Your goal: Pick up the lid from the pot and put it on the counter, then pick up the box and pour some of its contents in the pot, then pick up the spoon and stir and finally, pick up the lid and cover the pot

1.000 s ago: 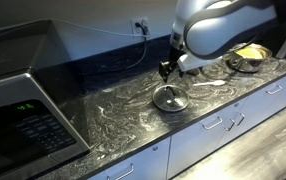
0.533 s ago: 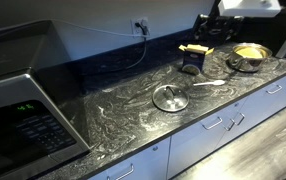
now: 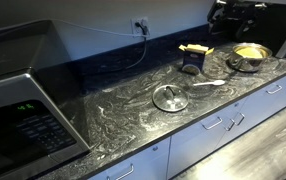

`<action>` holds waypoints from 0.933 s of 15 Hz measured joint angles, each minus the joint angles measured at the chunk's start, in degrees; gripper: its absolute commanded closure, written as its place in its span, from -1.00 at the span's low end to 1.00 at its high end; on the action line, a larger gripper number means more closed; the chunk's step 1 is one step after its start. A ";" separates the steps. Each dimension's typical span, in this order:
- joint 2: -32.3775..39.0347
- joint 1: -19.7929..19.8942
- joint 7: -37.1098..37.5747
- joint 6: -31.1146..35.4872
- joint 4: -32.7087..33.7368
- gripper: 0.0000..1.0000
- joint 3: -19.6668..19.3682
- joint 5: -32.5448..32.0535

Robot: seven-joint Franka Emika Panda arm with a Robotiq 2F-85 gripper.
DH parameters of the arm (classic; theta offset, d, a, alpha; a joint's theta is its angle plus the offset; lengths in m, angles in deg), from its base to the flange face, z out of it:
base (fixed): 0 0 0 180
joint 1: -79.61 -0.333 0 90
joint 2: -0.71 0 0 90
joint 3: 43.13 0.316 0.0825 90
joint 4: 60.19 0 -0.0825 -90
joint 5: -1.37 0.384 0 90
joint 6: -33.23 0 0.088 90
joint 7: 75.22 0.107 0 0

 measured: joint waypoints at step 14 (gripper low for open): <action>5.78 8.45 12.03 -3.50 1.35 -1.00 -4.14 11.29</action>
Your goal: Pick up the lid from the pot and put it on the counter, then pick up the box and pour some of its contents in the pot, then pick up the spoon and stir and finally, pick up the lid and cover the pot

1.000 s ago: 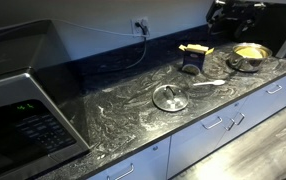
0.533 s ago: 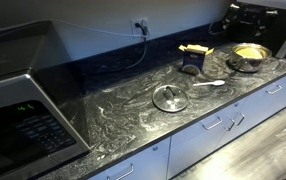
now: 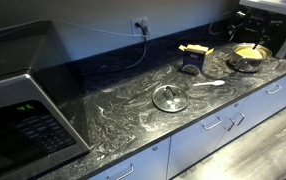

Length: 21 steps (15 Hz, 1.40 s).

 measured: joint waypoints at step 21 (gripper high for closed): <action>6.57 1.44 38.05 -14.54 7.79 -1.00 -0.72 13.81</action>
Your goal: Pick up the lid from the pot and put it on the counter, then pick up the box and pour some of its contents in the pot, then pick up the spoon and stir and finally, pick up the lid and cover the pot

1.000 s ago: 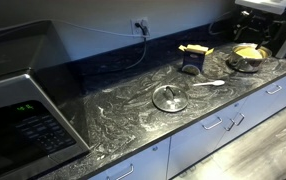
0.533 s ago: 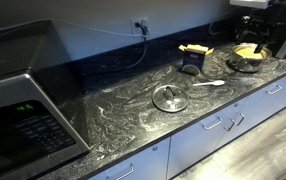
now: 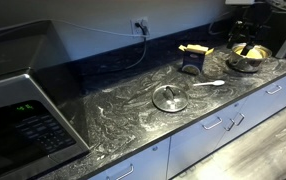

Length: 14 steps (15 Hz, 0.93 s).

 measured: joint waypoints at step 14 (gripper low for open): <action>4.37 0.00 24.96 16.10 -0.02 -1.00 -0.06 5.25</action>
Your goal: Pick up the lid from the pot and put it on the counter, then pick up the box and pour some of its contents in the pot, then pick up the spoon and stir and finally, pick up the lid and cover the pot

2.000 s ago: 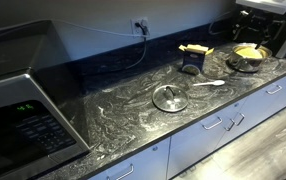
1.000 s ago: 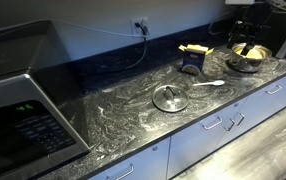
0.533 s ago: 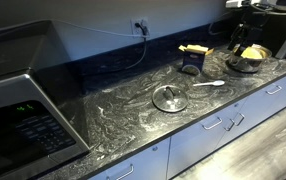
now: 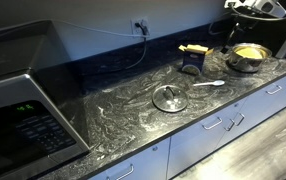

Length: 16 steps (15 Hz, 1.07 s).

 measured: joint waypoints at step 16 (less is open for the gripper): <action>6.30 1.19 -6.05 10.30 0.07 -1.00 1.80 5.10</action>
